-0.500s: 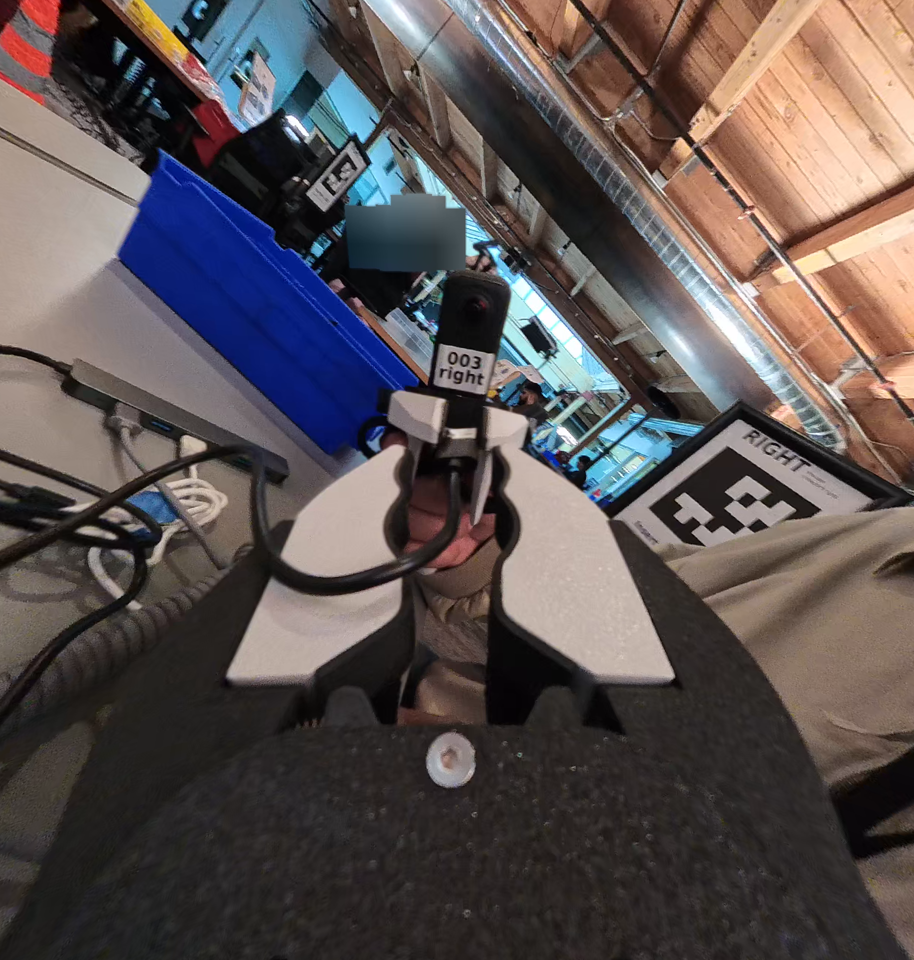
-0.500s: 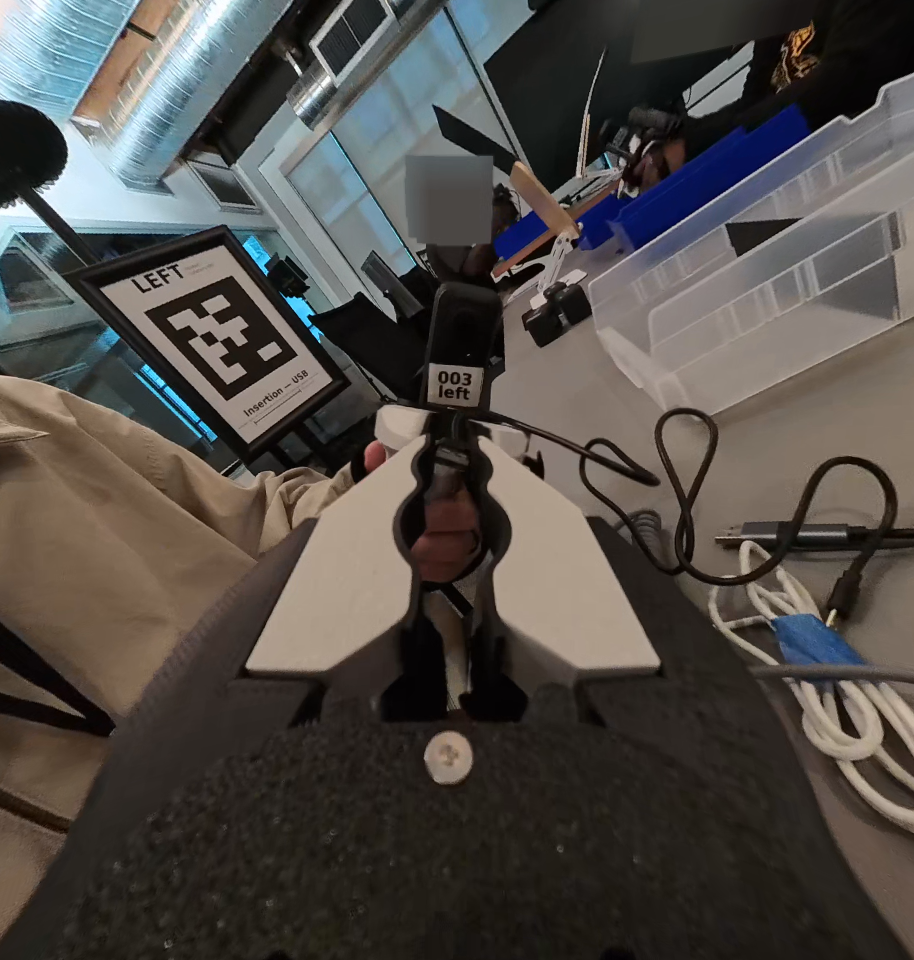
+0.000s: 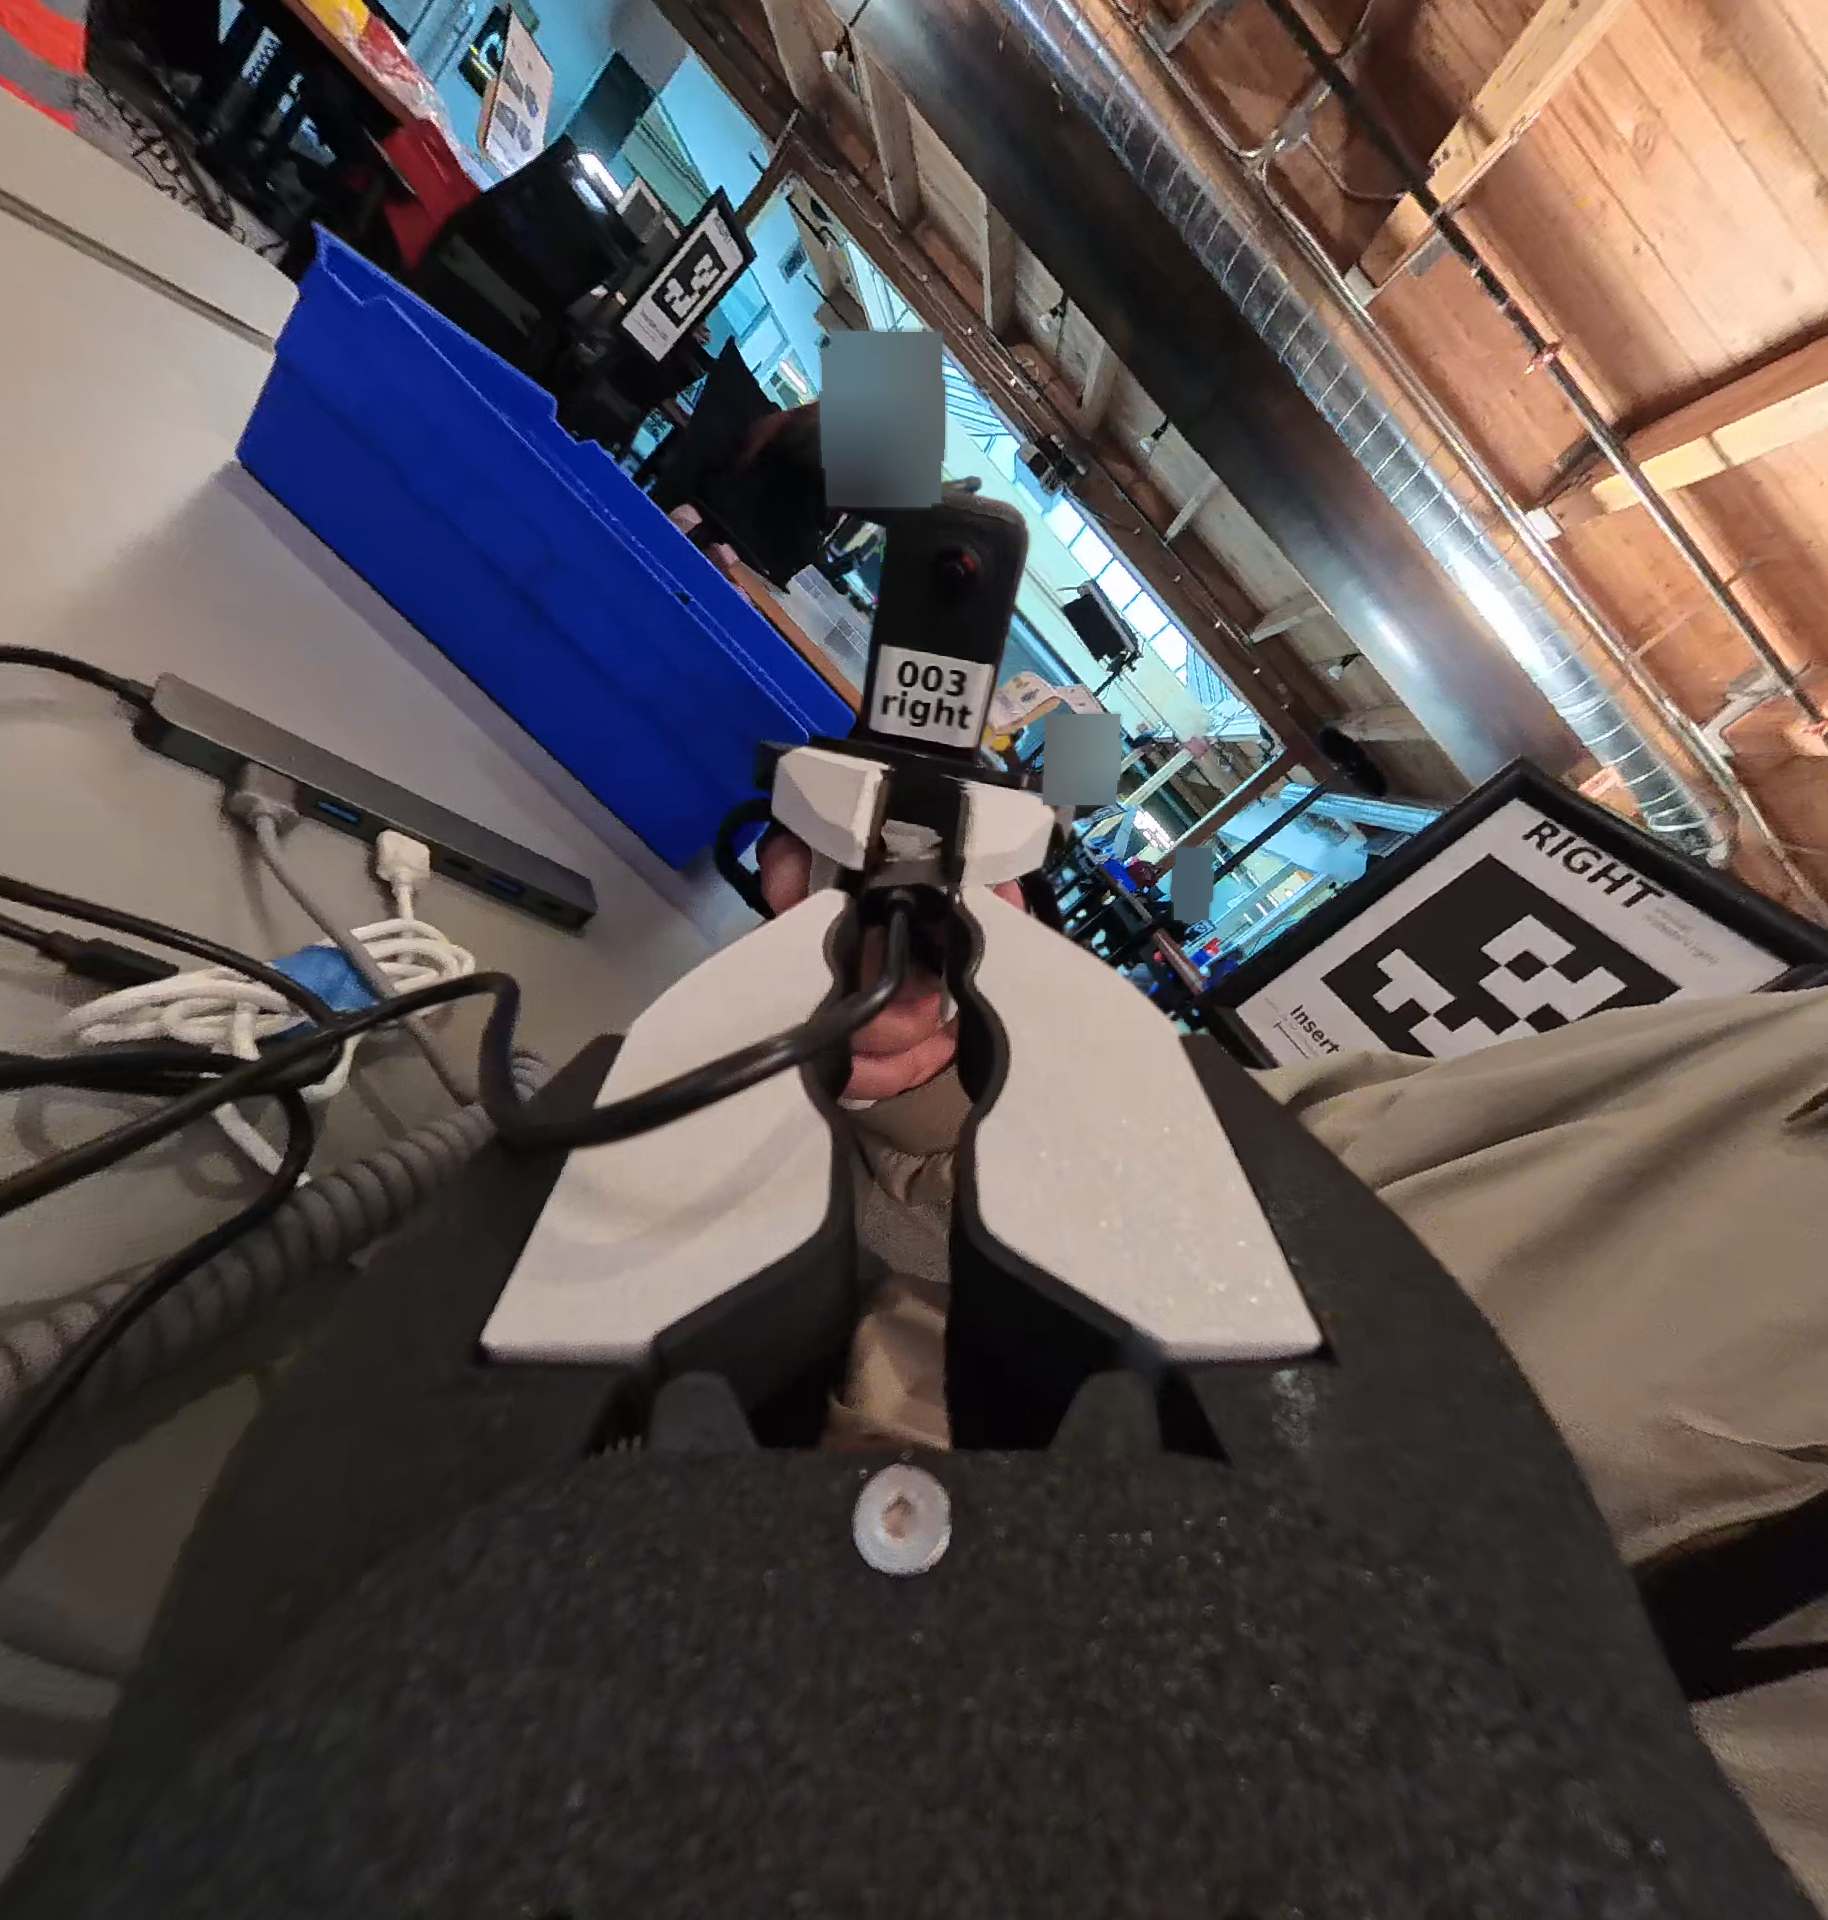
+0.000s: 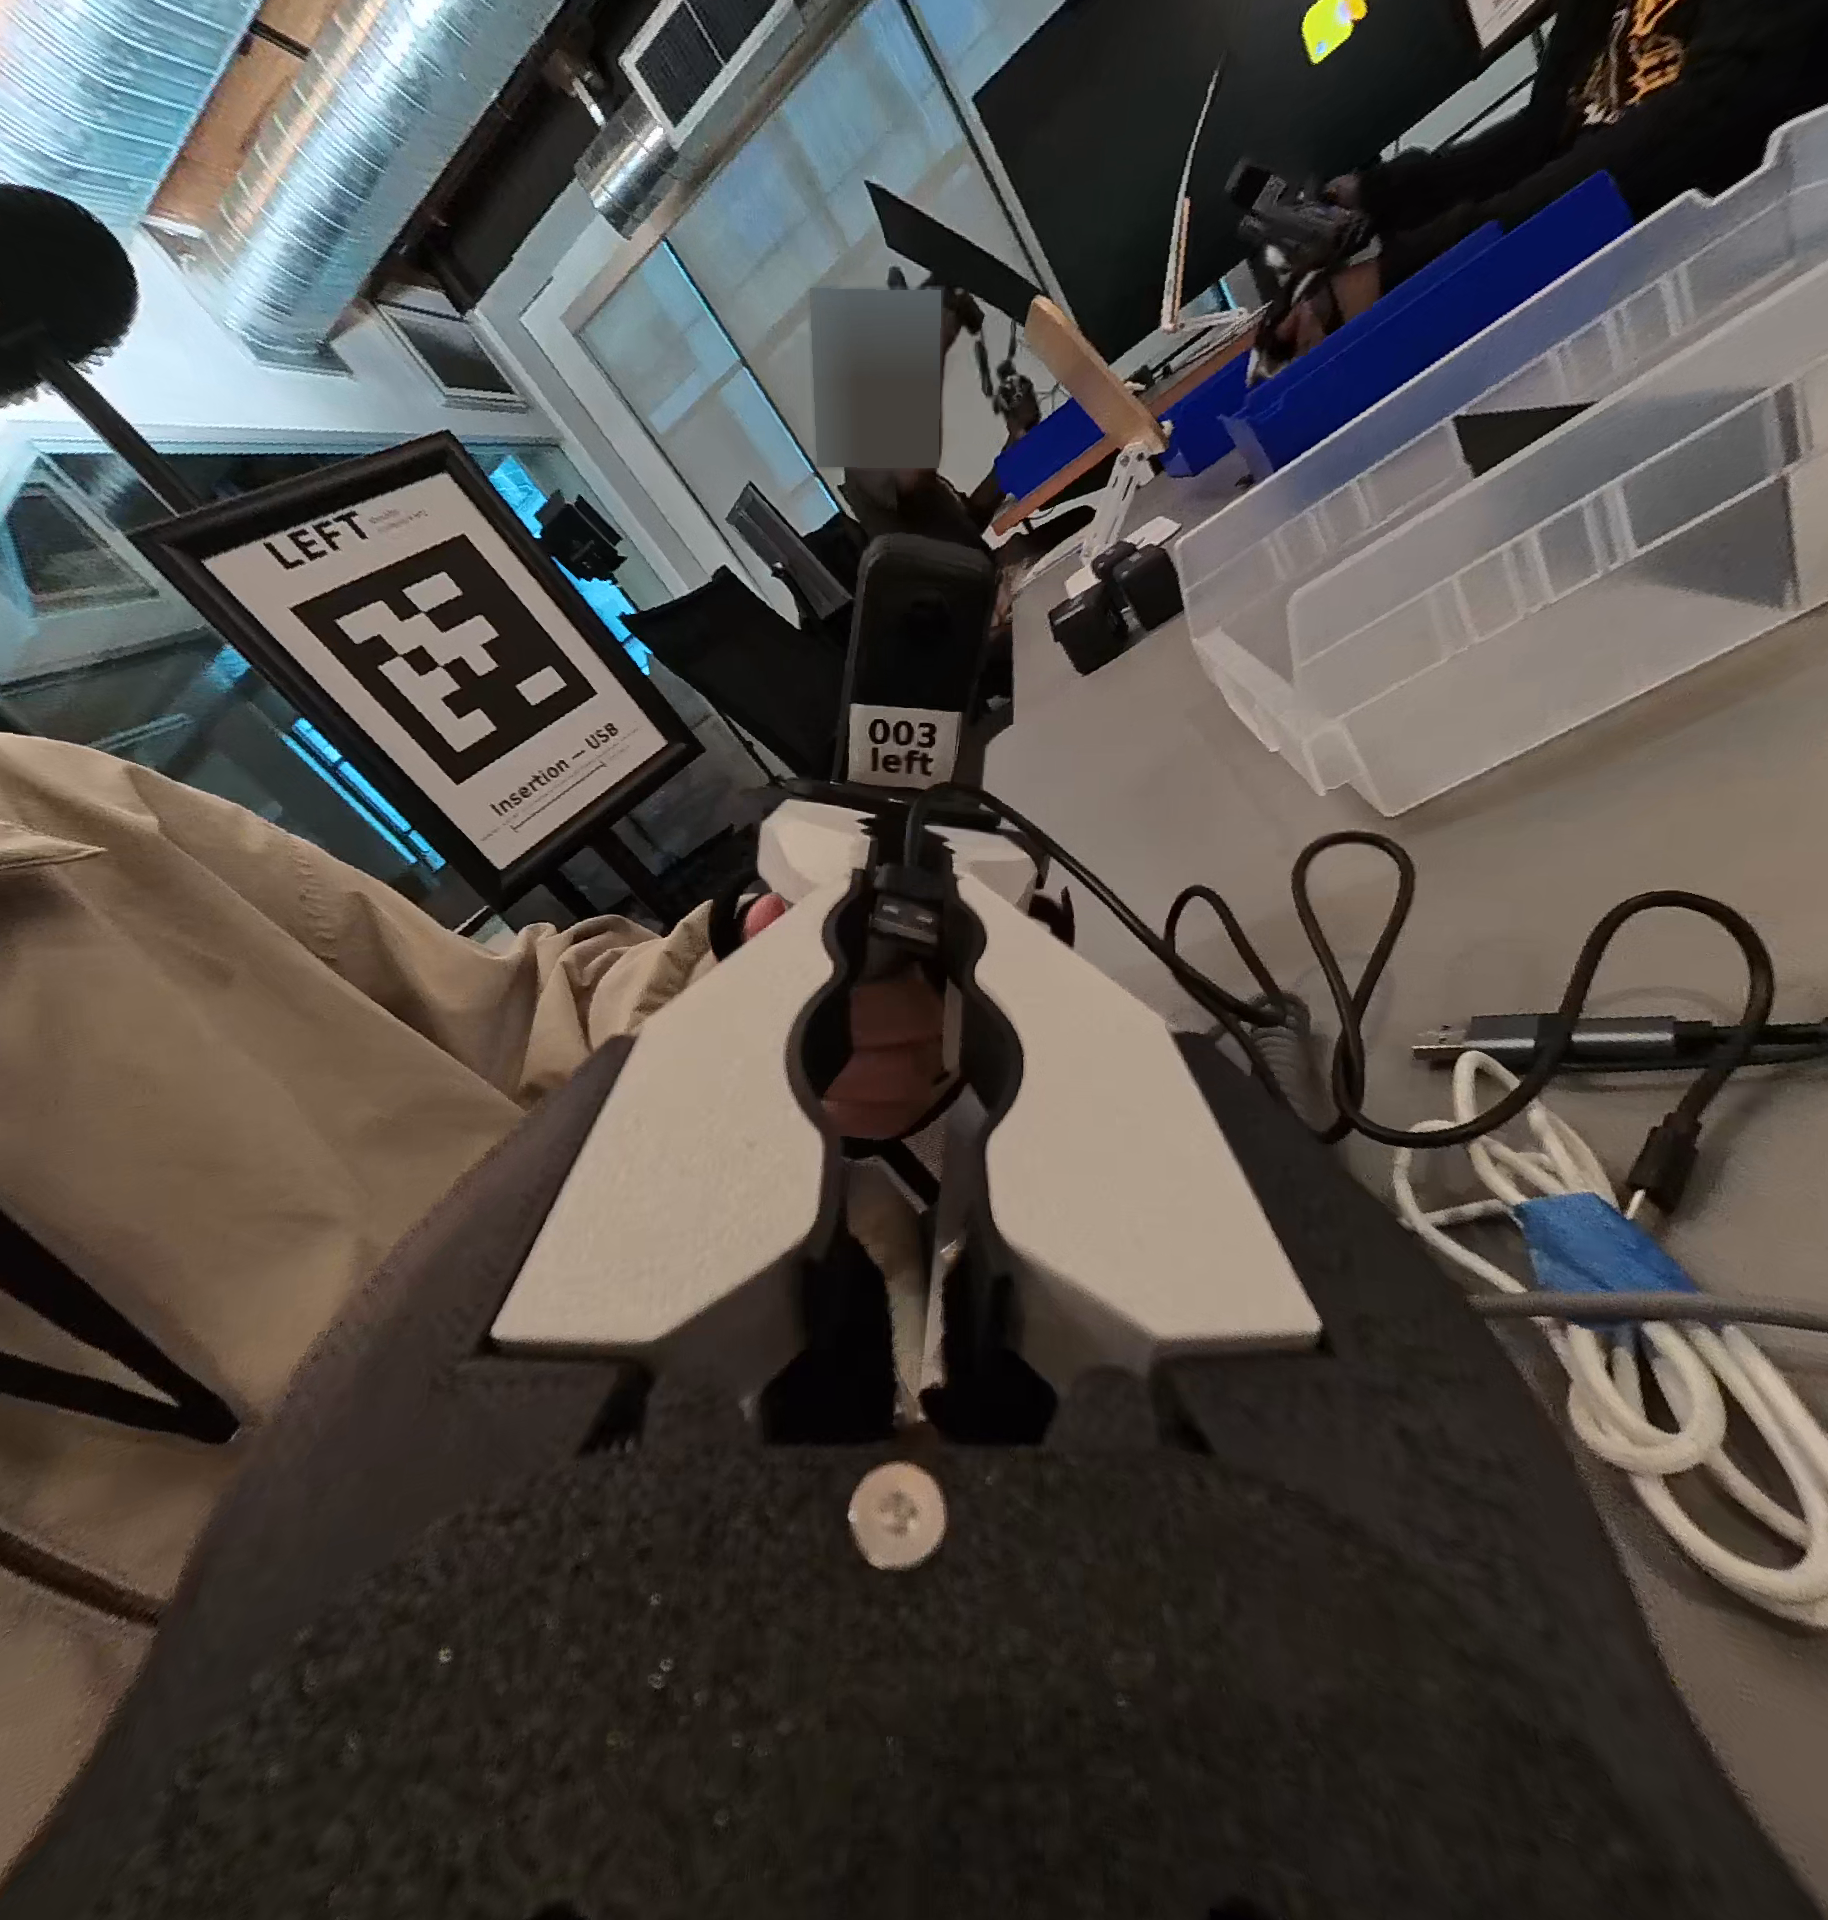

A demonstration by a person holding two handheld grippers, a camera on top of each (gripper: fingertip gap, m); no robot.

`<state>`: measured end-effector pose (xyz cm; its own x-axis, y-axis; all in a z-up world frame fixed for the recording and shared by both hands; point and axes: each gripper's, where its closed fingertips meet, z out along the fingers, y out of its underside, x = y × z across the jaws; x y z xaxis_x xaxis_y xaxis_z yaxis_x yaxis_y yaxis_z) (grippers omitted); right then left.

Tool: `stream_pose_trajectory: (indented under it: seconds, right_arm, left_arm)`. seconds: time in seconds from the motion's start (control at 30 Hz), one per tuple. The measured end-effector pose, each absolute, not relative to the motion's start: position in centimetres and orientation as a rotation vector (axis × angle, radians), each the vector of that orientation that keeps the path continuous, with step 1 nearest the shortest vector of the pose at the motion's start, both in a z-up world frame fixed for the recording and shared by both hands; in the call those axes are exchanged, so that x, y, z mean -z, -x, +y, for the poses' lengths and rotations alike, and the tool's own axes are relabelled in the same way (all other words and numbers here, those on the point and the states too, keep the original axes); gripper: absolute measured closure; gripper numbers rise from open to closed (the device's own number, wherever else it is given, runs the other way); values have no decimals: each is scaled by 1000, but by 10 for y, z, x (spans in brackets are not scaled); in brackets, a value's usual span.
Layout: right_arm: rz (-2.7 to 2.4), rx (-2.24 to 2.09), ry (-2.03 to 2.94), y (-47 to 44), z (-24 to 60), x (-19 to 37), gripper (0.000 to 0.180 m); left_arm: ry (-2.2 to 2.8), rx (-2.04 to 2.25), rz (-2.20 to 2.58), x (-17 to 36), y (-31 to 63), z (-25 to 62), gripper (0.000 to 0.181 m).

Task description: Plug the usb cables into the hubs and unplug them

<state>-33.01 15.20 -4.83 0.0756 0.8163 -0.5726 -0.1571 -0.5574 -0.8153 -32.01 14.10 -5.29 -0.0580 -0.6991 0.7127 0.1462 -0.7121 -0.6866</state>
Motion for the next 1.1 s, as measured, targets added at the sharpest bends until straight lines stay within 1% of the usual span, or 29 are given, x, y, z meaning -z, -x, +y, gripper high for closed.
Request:
stream_pose_trajectory:
  seconds: [0.13, 0.2, 0.33, 0.37, 0.4, 0.6, 0.7, 0.77, 0.8, 0.87, 0.93, 0.97, 1.0, 1.1]
  right_arm:
    - [-682, -1656, 1549, 329, 147, 43, 168]
    - [-685, -1688, 1533, 329, 145, 41, 168]
    - [-727, -1654, 1533, 329, 142, 41, 168]
    - [-733, -1647, 1532, 329, 142, 41, 170]
    - [-727, -1646, 1523, 327, 142, 40, 180]
    - [-673, -1599, 1548, 314, 156, 40, 180]
    - [-716, -1585, 1606, 324, 150, 49, 159]
    - [-714, -1711, 1621, 333, 140, 48, 150]
    - [-680, -1801, 1600, 335, 137, 43, 150]
    - [-608, -1949, 1572, 337, 136, 37, 150]
    - [-574, -2008, 1545, 339, 135, 34, 152]
    - [-573, -2018, 1539, 339, 134, 33, 153]
    - [-573, -2009, 1527, 339, 134, 32, 160]
    - [-599, -1950, 1529, 338, 134, 32, 166]
  left_arm:
    - [1576, 1850, 605, 46, 320, 137, 166]
    - [1565, 1861, 609, 44, 320, 136, 164]
    - [1563, 1870, 637, 43, 320, 133, 166]
    - [1568, 1868, 638, 44, 321, 133, 166]
    - [1571, 1868, 630, 44, 322, 135, 166]
    - [1565, 1839, 580, 43, 332, 146, 167]
    - [1522, 1747, 591, 39, 332, 147, 167]
    - [1475, 1632, 643, 33, 334, 147, 167]
    - [1449, 1560, 689, 31, 335, 145, 167]
    - [1392, 1417, 782, 28, 335, 140, 167]
    - [1344, 1301, 864, 28, 334, 135, 167]
    - [1329, 1263, 889, 29, 333, 134, 167]
    - [1322, 1246, 900, 30, 331, 132, 167]
    - [1314, 1263, 905, 30, 329, 130, 167]
